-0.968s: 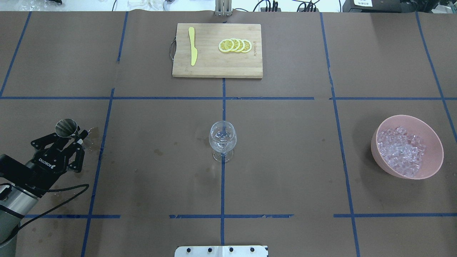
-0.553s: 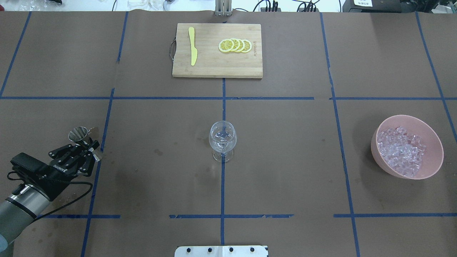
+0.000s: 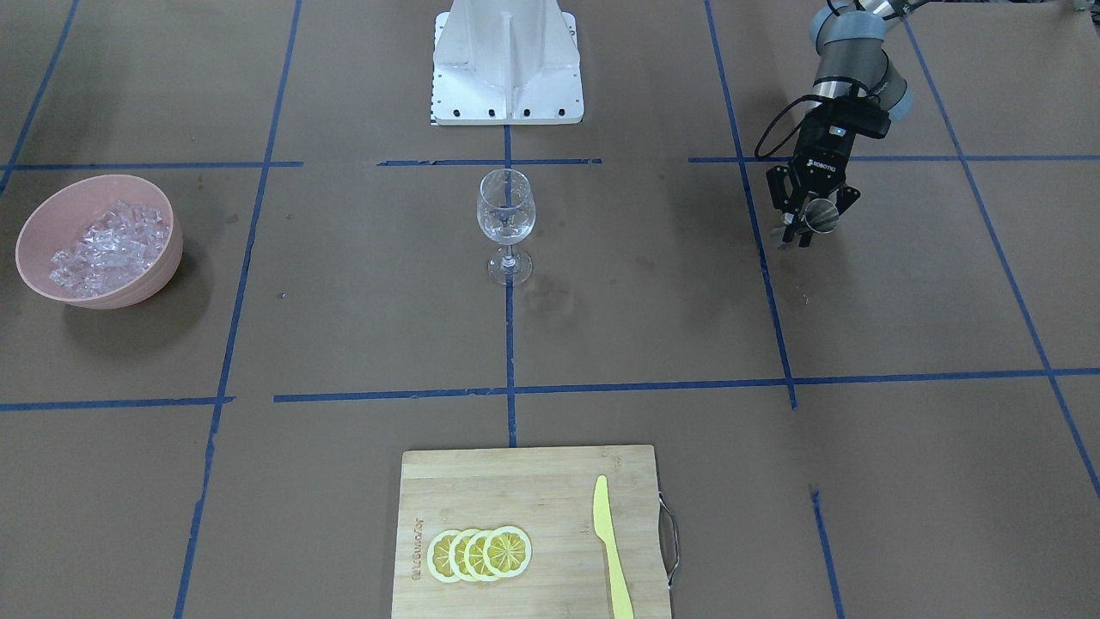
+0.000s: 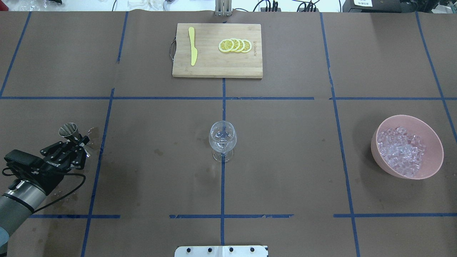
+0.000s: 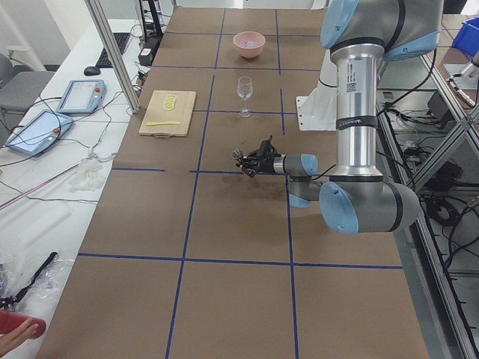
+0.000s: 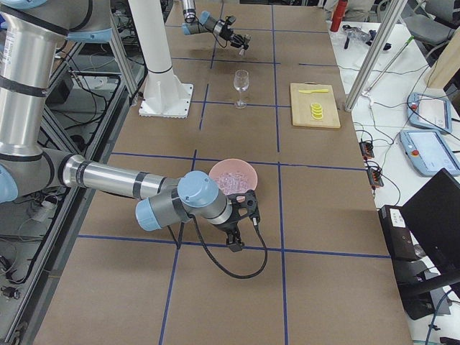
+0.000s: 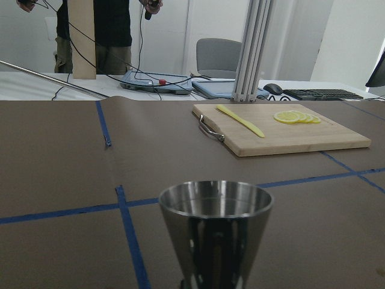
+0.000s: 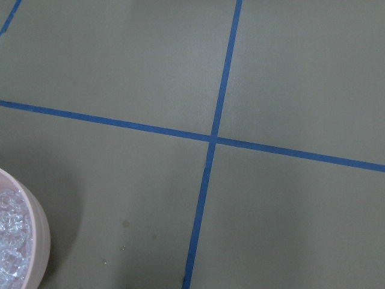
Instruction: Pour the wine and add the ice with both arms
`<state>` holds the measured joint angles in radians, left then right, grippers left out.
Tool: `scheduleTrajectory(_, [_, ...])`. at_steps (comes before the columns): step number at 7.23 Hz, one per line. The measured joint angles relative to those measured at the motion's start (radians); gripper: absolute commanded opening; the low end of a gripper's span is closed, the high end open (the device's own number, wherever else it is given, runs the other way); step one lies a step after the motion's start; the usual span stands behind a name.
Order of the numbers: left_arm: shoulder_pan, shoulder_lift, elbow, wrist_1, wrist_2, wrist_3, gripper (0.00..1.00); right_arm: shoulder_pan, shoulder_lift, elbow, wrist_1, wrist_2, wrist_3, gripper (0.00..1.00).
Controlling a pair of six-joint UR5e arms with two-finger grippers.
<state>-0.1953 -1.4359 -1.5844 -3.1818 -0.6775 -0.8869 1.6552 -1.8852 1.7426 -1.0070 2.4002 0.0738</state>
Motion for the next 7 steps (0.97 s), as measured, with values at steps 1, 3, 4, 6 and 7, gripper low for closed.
scheduleTrajectory(1, [-0.014, -0.005, 0.018, 0.001, 0.023, -0.001, 0.0, 0.0, 0.0, 0.0, 0.0, -0.001, 0.0, 1.0])
scheduleTrajectory(3, [-0.029, -0.035, 0.052, 0.002, 0.042, -0.003, 0.0, 0.0, 0.0, 0.0, 0.001, -0.001, 0.0, 1.0])
scheduleTrajectory(4, [-0.031, -0.05, 0.067, 0.002, 0.043, -0.004, 0.0, 0.0, 0.0, 0.0, 0.001, -0.001, 0.0, 1.0])
scheduleTrajectory(6, [-0.032, -0.06, 0.087, 0.002, 0.044, -0.004, 0.06, 0.0, 0.0, 0.0, 0.001, -0.002, 0.0, 1.0])
scheduleTrajectory(7, [-0.032, -0.062, 0.097, 0.002, 0.044, -0.004, 0.07, 0.0, -0.001, 0.0, 0.001, -0.003, 0.0, 1.0])
